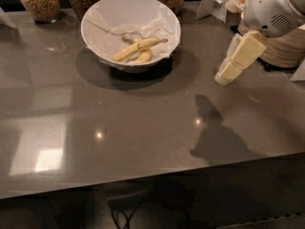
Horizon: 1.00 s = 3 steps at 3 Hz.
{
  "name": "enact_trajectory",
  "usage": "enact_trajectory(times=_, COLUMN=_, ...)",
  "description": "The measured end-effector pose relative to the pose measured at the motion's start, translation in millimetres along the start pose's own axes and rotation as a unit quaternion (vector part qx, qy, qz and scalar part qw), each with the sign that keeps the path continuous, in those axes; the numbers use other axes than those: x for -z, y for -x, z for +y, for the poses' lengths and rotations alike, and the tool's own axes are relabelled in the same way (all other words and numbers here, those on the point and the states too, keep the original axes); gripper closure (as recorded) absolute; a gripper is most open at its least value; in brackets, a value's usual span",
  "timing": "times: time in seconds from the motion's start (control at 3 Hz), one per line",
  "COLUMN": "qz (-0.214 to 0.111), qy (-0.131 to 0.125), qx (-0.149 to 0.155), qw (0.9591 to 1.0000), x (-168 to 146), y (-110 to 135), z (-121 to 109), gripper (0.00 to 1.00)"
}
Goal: Pick banana from white bowl
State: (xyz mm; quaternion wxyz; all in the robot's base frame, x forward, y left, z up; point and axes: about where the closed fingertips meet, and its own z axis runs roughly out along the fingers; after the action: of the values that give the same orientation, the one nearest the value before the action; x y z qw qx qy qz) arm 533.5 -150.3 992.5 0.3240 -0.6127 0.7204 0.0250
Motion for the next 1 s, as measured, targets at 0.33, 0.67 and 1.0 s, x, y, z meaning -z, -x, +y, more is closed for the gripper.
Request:
enact_trajectory(times=0.33, qz=-0.032, qy=0.004, qx=0.009, qw=0.9994, x=-25.8, y=23.8, z=-25.7, gripper=0.00)
enact_trajectory(times=0.67, qz=-0.053, qy=0.014, qx=0.015, qw=0.9984, x=-50.8, y=43.2, z=-45.7, gripper=0.00)
enact_trajectory(times=1.0, qz=-0.073, qy=0.040, qx=0.025, qw=0.9962, x=-95.4, y=68.0, z=-66.9, gripper=0.00)
